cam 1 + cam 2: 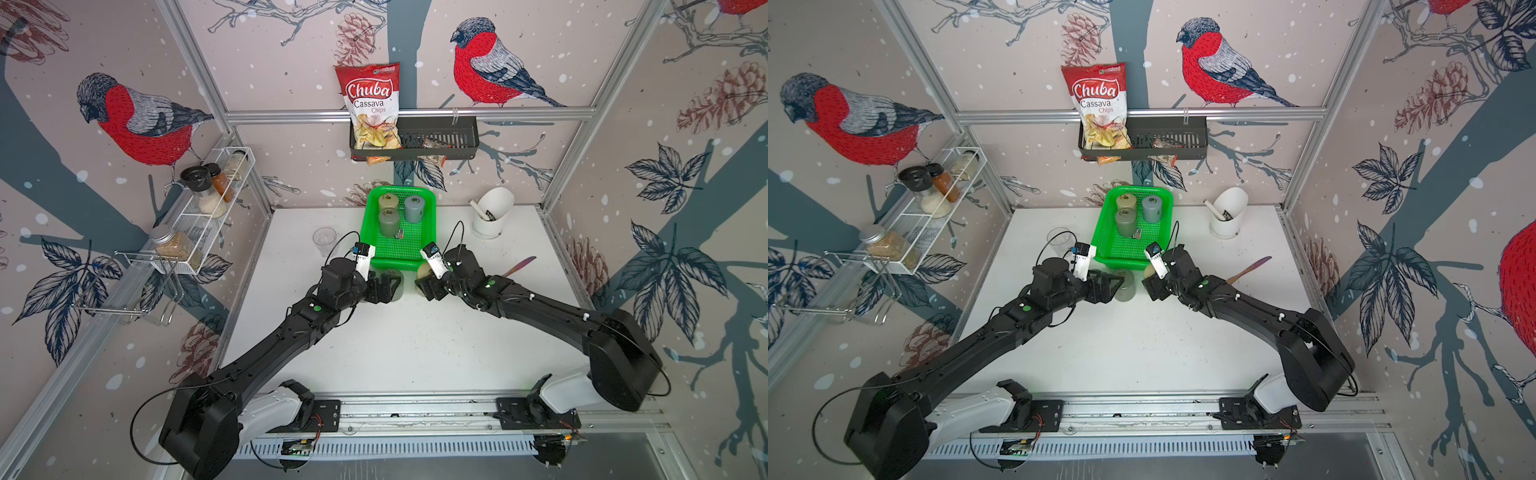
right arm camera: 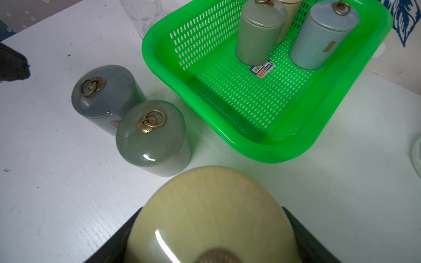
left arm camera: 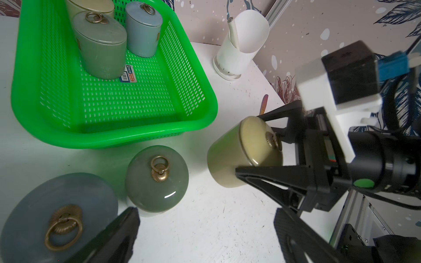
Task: Take the tea canister out of the basket
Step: Place the tea canister at the center of the board.
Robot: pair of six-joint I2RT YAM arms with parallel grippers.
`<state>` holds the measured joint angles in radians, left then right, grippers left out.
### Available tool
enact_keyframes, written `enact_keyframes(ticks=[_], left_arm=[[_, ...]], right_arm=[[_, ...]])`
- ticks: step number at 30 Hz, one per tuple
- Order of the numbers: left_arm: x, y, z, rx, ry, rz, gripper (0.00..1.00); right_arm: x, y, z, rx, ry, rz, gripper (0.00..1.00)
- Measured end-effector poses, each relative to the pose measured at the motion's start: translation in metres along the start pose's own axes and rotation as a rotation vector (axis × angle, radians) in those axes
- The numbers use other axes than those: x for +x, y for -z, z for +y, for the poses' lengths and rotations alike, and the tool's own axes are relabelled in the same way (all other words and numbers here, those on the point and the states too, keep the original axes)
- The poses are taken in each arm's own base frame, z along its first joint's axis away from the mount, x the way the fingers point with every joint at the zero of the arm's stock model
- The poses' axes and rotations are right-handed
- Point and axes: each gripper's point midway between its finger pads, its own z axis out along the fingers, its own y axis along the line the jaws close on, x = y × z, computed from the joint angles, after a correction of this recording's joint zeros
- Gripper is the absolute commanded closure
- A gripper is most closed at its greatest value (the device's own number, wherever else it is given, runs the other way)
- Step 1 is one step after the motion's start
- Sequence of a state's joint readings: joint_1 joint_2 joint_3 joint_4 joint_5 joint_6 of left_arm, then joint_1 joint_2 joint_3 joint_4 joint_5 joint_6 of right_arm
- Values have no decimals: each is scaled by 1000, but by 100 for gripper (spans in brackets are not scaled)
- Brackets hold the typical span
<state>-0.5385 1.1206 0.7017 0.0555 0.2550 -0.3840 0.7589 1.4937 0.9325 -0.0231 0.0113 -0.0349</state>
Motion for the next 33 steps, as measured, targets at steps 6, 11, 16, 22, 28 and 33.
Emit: enact_keyframes(ticks=[6, 11, 16, 22, 28, 33], left_arm=[[-3, 0, 3, -20, -11, -14, 3], [-5, 1, 8, -49, -19, -26, 3], [-5, 1, 10, -58, -17, -27, 3], [-5, 1, 11, -65, -17, -28, 3], [-7, 1, 11, -67, -18, -32, 3], [-8, 1, 10, -67, -19, -34, 3]], right_arm=[[10, -24, -3, 30, -11, 16, 48], [16, -37, -2, 32, -13, 27, 47], [21, -45, -2, 41, -25, 32, 46], [28, -52, -4, 53, -25, 44, 44], [36, -58, -4, 55, -24, 64, 42], [36, -61, -4, 58, -24, 66, 32]])
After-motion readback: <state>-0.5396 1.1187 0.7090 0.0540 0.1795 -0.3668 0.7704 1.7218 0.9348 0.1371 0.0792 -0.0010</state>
